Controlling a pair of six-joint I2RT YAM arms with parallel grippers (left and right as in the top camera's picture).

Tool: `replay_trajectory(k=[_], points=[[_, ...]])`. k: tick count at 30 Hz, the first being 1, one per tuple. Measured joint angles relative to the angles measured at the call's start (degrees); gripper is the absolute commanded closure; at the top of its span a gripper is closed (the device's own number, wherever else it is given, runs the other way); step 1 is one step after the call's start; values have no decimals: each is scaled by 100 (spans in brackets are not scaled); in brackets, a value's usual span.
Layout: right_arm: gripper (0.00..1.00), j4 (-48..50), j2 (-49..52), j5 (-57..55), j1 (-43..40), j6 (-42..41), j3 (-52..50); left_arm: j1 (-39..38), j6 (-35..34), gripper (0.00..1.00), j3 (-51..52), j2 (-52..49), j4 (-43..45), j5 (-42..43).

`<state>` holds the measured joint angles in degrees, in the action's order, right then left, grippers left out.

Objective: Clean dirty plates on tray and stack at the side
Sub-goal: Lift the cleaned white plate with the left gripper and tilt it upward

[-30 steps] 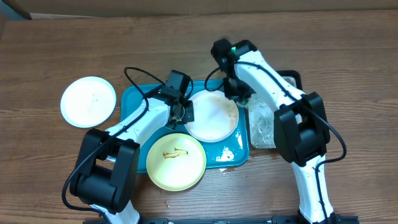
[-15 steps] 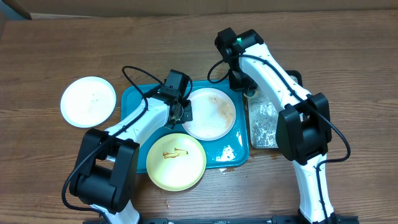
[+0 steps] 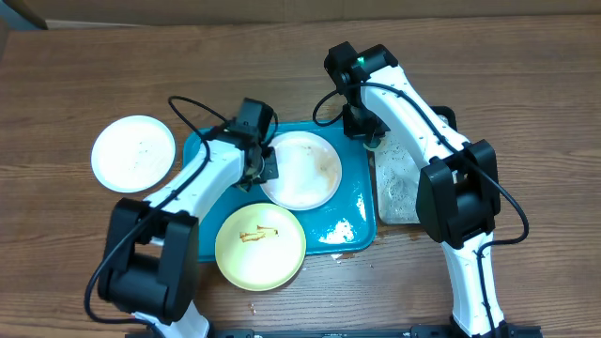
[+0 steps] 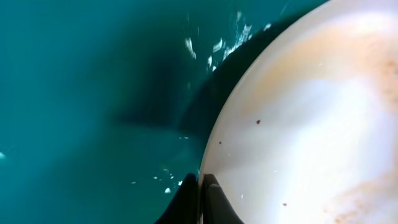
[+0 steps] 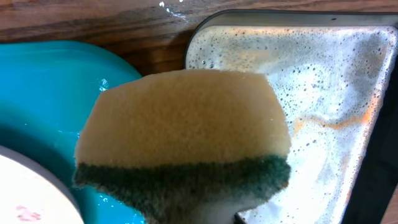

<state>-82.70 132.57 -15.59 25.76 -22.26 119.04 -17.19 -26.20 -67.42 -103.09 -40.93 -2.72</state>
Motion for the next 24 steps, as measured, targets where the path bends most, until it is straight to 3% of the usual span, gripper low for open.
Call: replay_trajectory(k=[12,24], points=[[96,31,4,101,-212,-74,0,4,205,96,-920,645,-1093,-586],[96,92,4,378,-525,-129,0,4,247,96,-1718,645,-2457,-1886]])
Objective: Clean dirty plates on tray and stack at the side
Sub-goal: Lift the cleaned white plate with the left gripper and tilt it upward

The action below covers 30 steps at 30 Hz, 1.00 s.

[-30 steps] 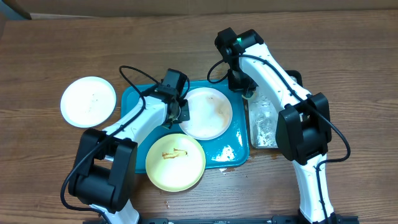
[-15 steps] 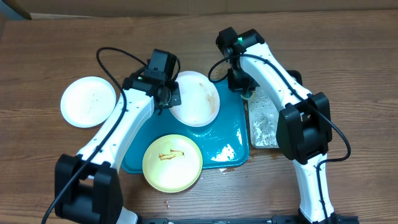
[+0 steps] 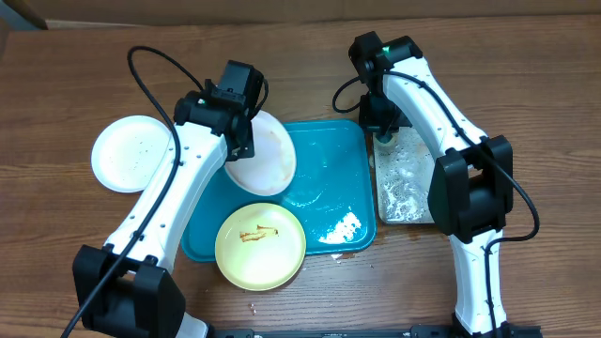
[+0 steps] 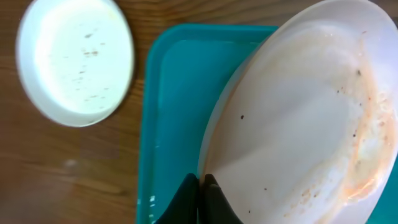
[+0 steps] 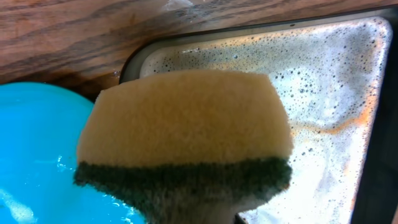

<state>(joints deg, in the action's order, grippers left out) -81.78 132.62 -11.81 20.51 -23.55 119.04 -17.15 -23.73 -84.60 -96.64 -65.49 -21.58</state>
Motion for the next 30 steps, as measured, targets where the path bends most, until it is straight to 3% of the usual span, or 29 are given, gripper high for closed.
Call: replay_trajectory(k=[15,30], points=[[96,195,0,138,4,-2,-37,-11,-247,96,-396,0,-988,-1965],[96,874,9,131,2,-4,-1156,-343,-68,96,-444,0,-1099,-3939]])
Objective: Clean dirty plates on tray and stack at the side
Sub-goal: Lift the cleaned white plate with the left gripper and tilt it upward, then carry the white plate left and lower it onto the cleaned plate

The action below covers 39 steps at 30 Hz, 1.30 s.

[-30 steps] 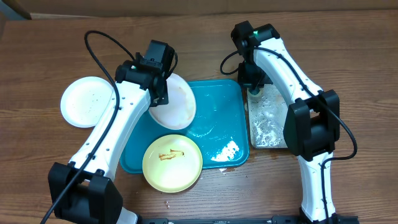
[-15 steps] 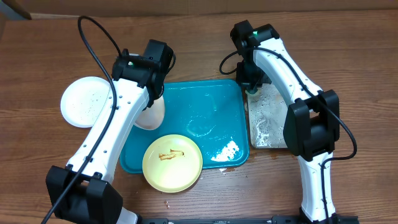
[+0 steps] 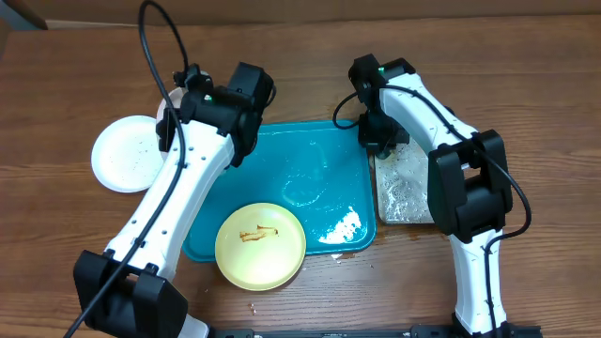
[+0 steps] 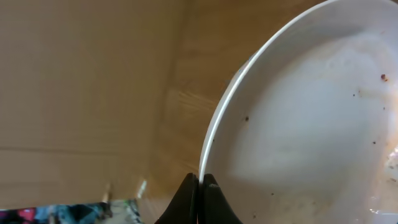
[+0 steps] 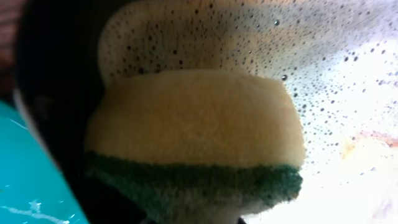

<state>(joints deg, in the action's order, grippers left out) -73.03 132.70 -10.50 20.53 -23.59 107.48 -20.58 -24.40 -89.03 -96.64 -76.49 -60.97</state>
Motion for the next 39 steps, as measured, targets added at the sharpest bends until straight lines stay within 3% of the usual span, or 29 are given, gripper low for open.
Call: replay_trajectory(k=[9,25,39], points=[[96,-9,0,2,2,4,-4,-254,557,96,-13,0,522,-1016],[96,-31,0,4,2,74,-4,-599,1987,96,-22,0,1755,-2028],[96,-42,0,4,0,76,-4,-660,2188,96,-22,0,1803,-2243]])
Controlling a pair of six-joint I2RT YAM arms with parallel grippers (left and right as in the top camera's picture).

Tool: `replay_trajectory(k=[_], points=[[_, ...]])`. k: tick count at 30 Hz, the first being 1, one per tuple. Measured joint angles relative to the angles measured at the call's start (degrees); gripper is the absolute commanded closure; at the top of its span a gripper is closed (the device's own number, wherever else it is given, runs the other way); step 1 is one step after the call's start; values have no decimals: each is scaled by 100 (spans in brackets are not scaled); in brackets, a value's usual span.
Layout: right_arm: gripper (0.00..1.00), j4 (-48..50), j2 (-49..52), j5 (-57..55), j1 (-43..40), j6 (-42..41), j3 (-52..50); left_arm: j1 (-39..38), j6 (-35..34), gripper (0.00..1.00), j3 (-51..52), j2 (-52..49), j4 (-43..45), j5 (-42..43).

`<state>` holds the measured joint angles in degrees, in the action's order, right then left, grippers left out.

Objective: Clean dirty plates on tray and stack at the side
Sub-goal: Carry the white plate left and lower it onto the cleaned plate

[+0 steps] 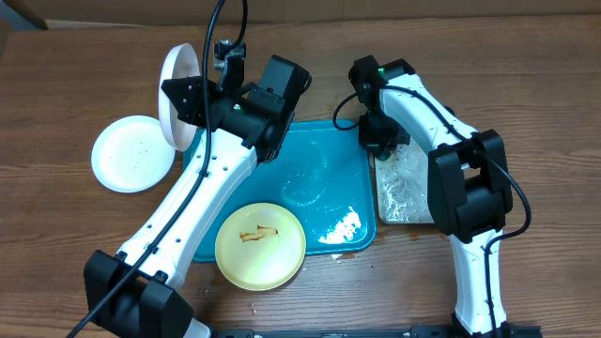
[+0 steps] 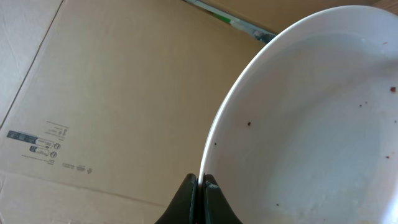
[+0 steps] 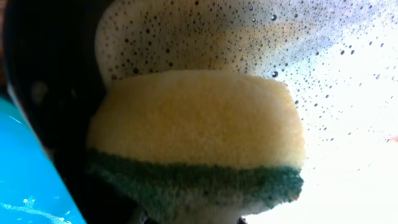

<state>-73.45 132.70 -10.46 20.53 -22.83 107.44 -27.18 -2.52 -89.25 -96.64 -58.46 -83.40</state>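
Note:
My left gripper is shut on the rim of a white plate, held up on edge in the air over the teal tray's back-left corner. In the left wrist view the fingertips pinch the rim, and the plate's face shows small brown specks. A yellow plate with a food scrap lies at the tray's front. Another white plate rests on the table at the left. My right gripper is shut on a yellow-green sponge, pressed into foam.
A dark tray of soapy foam lies right of the teal tray. Wet foam patches sit on the teal tray's right half. A cardboard box fills the left wrist view's background. Black cables loop above the left arm.
The left arm has raised the white plate higher and turned it on edge, so it now shows as a narrow ellipse from above. The right gripper and sponge stay in the foam.
First the left gripper pinched the rim of a stained white plate lying on the teal tray, with the sponge held at the tray's edge. Then the plate was lifted toward the back left and the sponge was over the soapy tray. Later the plate tipped up; now it stands on edge.

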Motion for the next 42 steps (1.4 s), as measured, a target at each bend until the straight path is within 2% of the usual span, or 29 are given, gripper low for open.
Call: replay_trajectory(k=[19,22,27,32,37,42], points=[[96,-79,0,0,2,0,0,-509,278,96,0,0,452,15],[96,-81,0,0,2,2,0,-505,229,96,-4,0,369,240],[96,-157,0,4,2,20,0,-448,-553,96,-15,0,-264,1449],[96,-291,0,15,2,37,0,-4,-1405,96,-15,0,-304,3383],[96,-372,0,17,2,37,0,719,-1733,96,-15,0,-214,5145],[96,-426,0,20,2,42,0,1327,-1851,96,2,0,-107,6435]])
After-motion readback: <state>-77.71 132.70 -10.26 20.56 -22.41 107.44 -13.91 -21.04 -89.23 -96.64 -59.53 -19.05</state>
